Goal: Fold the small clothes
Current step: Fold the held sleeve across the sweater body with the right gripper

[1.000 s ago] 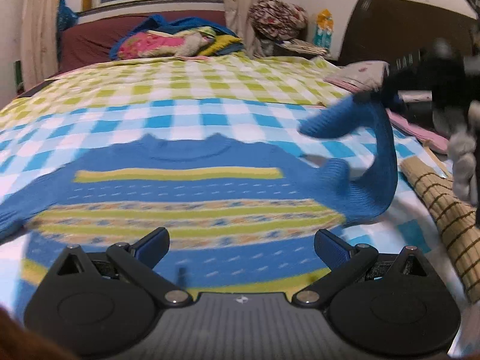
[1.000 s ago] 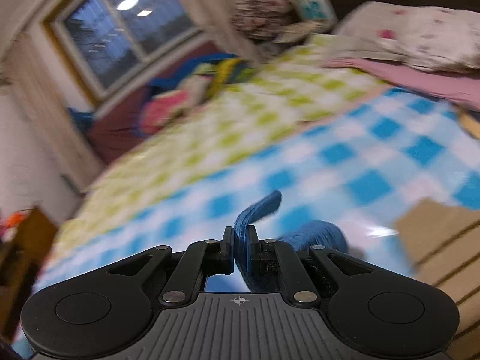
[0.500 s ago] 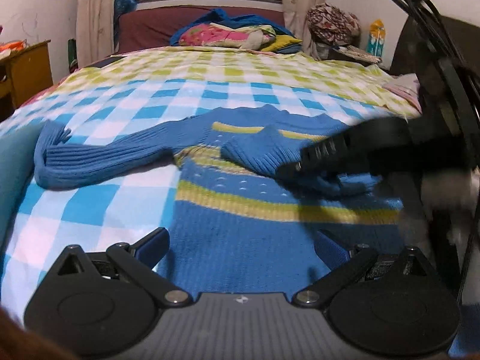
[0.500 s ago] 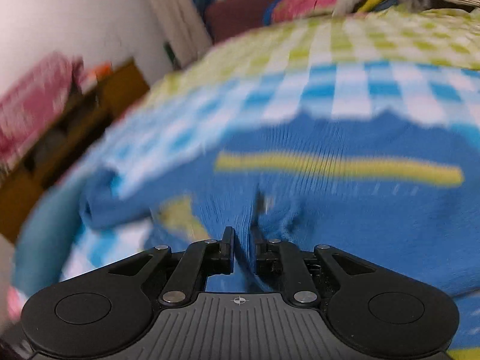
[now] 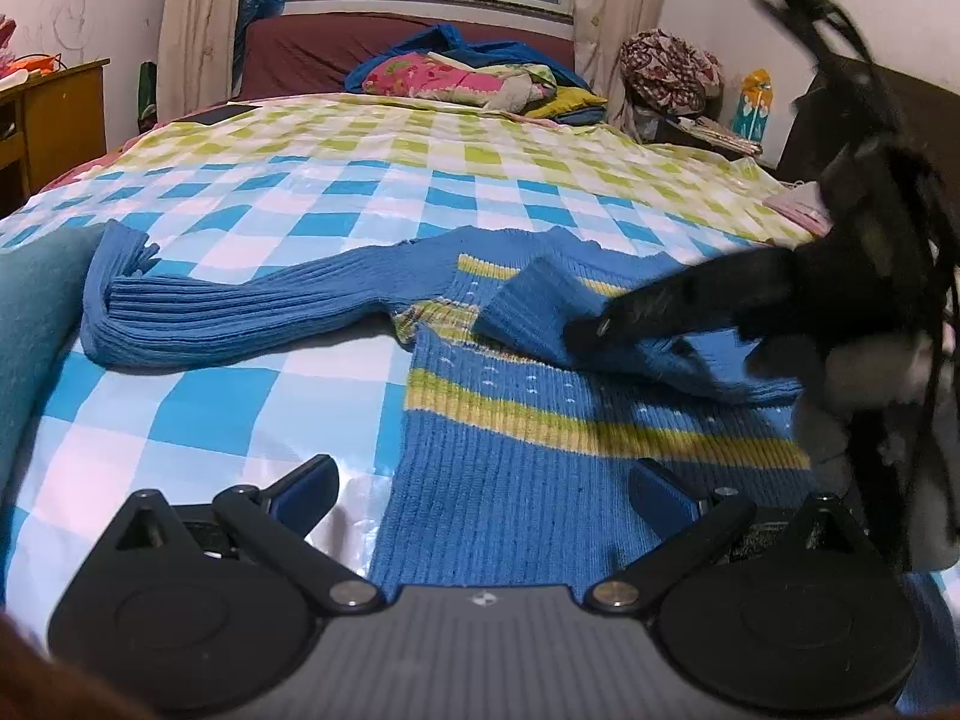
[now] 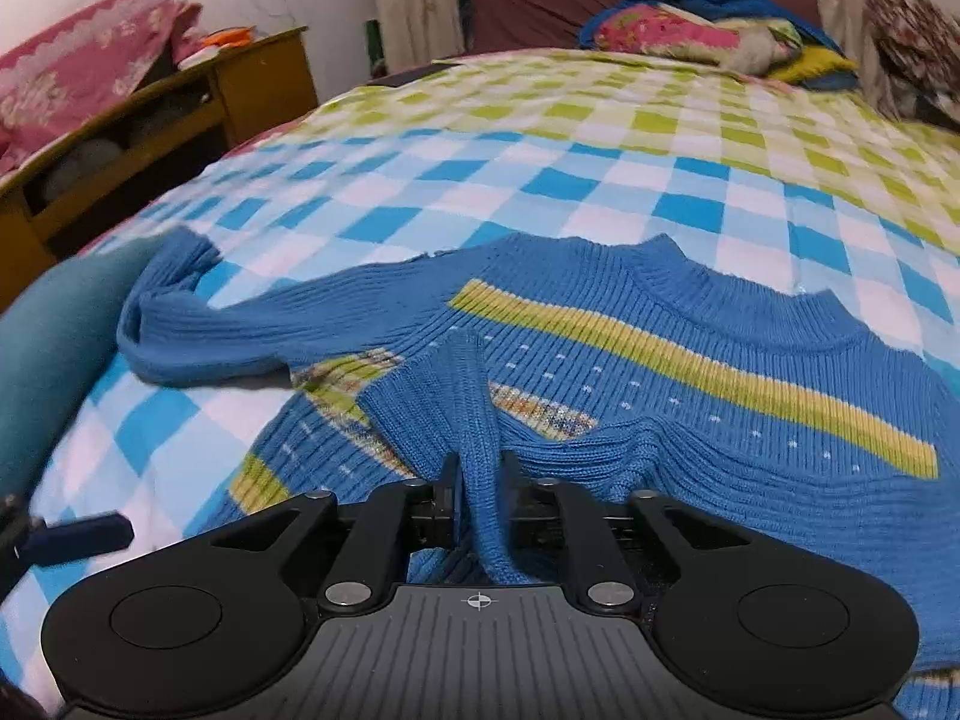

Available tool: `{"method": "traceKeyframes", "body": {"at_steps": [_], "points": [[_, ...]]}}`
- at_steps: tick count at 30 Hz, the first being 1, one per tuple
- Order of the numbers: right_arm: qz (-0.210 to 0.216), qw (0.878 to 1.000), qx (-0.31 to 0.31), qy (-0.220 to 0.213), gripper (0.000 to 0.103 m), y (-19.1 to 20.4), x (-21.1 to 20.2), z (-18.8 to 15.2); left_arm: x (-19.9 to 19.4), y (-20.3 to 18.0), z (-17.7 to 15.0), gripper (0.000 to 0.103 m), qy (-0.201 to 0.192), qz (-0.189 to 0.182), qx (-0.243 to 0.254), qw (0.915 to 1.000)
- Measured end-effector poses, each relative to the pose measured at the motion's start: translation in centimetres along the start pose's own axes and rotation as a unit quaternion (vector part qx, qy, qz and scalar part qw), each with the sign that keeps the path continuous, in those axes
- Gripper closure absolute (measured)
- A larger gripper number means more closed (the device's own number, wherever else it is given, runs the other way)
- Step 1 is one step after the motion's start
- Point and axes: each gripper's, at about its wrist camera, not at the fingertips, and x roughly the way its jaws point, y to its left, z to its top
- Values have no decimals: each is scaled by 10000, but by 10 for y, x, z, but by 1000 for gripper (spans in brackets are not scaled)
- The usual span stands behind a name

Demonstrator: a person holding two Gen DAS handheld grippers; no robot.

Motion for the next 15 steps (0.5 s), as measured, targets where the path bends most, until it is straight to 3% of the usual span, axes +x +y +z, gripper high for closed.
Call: {"method": "traceKeyframes", "body": {"at_steps": [2, 6, 9, 11, 15], "points": [[-23, 9994, 281, -177, 97, -8, -11, 7, -2, 2, 1, 0, -29, -39, -53, 10000], [-435, 9897, 958, -970, 97, -32, -51, 33, -7, 5, 3, 0, -121, -121, -130, 9998], [-569, 9813, 1031, -1525, 96, -26, -68, 48, -10, 7, 4, 0, -181, -100, -114, 9997], [-475, 9843, 854, -1471, 94, -11, -58, 50, -11, 8, 4, 0, -203, -67, -106, 9997], [-56, 9963, 477, -708, 89, 16, -9, 30, -9, 13, 4, 0, -203, 20, -109, 9997]]}}
